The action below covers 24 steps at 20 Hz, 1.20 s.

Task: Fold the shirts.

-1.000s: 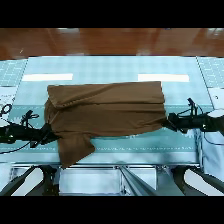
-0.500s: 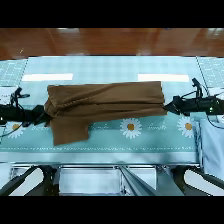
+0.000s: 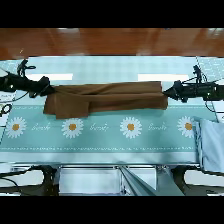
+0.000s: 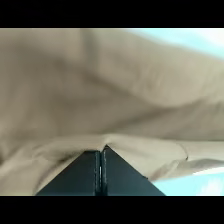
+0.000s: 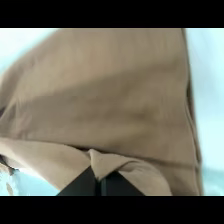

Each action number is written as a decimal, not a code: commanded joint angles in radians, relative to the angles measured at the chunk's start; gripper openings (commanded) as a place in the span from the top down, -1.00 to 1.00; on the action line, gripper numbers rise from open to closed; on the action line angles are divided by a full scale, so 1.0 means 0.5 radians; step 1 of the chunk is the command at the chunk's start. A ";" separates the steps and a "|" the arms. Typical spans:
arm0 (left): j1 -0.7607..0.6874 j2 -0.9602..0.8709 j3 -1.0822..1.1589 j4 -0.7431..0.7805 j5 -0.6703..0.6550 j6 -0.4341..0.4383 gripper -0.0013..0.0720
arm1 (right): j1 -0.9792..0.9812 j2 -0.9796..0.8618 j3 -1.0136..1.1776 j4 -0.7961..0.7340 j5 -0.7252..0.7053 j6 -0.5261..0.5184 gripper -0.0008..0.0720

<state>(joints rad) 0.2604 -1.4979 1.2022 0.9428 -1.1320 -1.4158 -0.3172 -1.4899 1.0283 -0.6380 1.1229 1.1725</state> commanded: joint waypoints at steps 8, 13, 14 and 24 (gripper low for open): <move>-0.089 -0.507 0.516 -0.003 0.051 -0.073 0.91 | 0.111 -0.376 0.353 0.076 -0.160 0.002 0.90; -0.085 -0.551 0.517 -0.004 0.121 -0.073 0.91 | 0.111 -0.430 0.362 0.084 -0.209 0.009 0.90; -0.086 -0.551 0.517 -0.005 0.134 -0.074 0.90 | 0.111 -0.434 0.362 0.098 -0.229 0.009 0.76; 0.114 0.137 0.452 0.103 -0.201 0.086 -0.43 | -0.411 -0.048 0.471 -0.275 0.294 0.035 -0.17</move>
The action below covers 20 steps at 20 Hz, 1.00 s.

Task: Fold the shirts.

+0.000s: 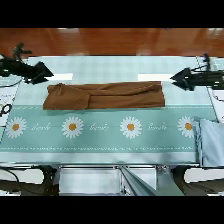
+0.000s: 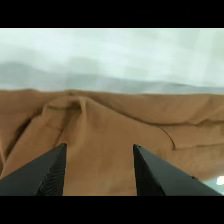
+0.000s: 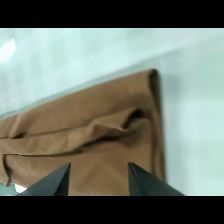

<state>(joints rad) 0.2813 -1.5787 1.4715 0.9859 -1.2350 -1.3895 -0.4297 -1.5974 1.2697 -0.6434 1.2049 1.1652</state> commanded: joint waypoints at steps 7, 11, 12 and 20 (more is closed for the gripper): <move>-0.120 1.325 -1.106 0.015 0.523 0.032 -0.43 | -0.217 0.267 -0.570 -0.238 -0.259 -0.008 -0.18; -0.250 1.368 -1.267 0.015 0.551 -0.044 -0.42 | -0.048 -0.019 -0.511 -0.002 -0.267 -0.031 -0.18; -0.271 1.353 -1.267 0.016 0.552 -0.043 -0.42 | -0.004 -0.090 -0.470 0.031 -0.258 -0.027 -0.18; -0.306 1.330 -1.266 0.015 0.587 -0.043 -0.42 | 0.378 -0.413 -0.086 0.070 -0.227 0.113 -0.17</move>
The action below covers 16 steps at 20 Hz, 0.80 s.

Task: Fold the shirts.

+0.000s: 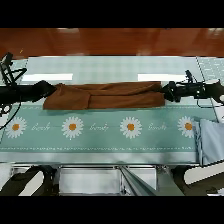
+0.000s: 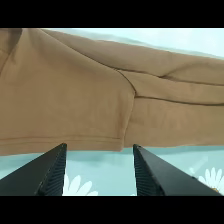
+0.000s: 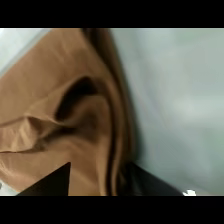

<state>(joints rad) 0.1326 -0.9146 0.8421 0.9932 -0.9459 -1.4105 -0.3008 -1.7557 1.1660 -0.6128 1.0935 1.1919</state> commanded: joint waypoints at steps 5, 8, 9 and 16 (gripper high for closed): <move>-0.017 0.002 -0.008 0.001 0.008 0.005 -0.42 | 0.224 -0.101 0.304 0.009 0.053 0.058 0.90; -0.040 -0.002 -0.008 -0.024 0.010 0.005 -0.42 | 0.217 -0.077 0.346 0.002 0.167 0.060 0.90; -0.054 -0.005 -0.007 -0.038 0.010 0.006 -0.41 | 0.215 -0.042 0.346 -0.022 0.196 0.060 0.90; -0.284 -0.027 -0.006 -0.108 0.206 0.014 0.91 | 0.206 0.616 0.318 -0.463 0.381 0.089 0.90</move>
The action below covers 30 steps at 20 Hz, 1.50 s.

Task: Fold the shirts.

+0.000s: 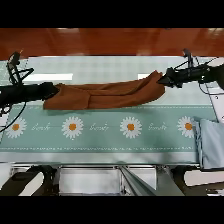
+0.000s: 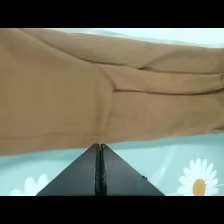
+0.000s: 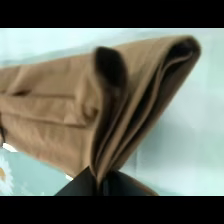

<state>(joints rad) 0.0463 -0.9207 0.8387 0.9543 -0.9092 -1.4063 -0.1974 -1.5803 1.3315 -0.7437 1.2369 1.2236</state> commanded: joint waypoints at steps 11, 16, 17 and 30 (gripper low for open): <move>-1.232 -1.350 0.954 -0.146 0.128 -0.098 0.91 | 0.000 1.564 -0.494 -0.385 0.263 0.293 0.90; -1.640 -1.865 1.518 -0.258 -0.056 -0.176 0.91 | 0.000 1.803 -0.553 -0.359 0.326 0.358 0.90; -1.703 -1.927 1.598 -0.266 -0.071 -0.177 0.91 | 0.000 1.817 -0.553 -0.356 0.333 0.365 0.90; -0.819 -1.208 1.292 -0.246 -0.621 0.026 0.91 | 0.605 1.444 -0.548 -0.047 -0.257 0.338 0.90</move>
<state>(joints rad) -0.5255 -1.6943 1.6039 0.8215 -1.1801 -1.4445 -0.0273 -0.7662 1.0554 -0.8211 1.2537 1.3964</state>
